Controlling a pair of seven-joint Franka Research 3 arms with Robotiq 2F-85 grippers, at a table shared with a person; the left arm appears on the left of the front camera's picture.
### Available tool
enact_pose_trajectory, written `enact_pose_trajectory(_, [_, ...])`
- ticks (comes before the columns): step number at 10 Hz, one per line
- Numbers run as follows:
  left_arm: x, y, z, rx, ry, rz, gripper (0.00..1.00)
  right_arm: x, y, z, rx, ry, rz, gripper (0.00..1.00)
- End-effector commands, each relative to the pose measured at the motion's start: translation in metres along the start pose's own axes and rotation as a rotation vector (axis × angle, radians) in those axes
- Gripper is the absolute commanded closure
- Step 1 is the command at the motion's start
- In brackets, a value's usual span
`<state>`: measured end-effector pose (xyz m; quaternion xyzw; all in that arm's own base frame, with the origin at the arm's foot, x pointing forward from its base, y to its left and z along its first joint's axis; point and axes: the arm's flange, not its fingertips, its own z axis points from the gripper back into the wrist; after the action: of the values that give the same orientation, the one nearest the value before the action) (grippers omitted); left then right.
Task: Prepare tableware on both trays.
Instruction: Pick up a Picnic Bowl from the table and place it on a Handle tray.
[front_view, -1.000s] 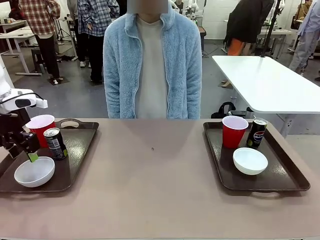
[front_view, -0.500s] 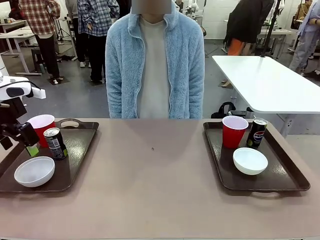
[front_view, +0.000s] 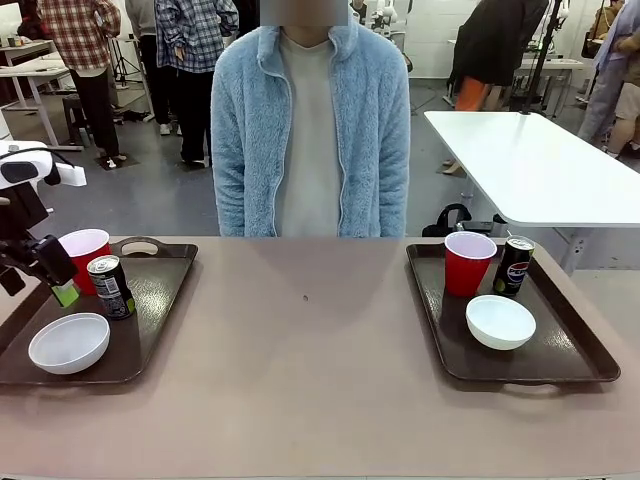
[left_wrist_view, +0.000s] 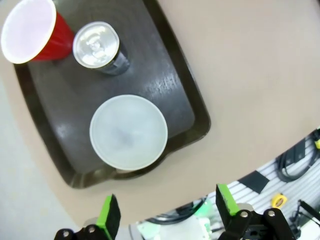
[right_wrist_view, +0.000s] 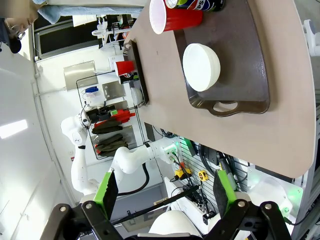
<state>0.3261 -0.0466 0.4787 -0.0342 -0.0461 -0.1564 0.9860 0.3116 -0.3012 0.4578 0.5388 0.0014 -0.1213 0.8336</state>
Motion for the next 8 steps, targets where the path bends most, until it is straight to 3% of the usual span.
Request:
enact_pose_trajectory(1, [0.001,0.003,-0.002,0.020,0.008,-0.009,0.00,-0.004,-0.001,-0.001,0.001,0.006,0.005,0.00])
enact_pose_trajectory(6, [0.001,0.000,-0.002,0.001,0.006,-0.001,0.00,-0.004,-0.001,-0.001,0.001,0.006,0.005,0.00])
enact_pose_trajectory(8, [0.019,0.050,0.042,-0.345,0.123,0.046,0.00,-0.004,-0.001,-0.001,0.001,0.006,0.005,0.00])
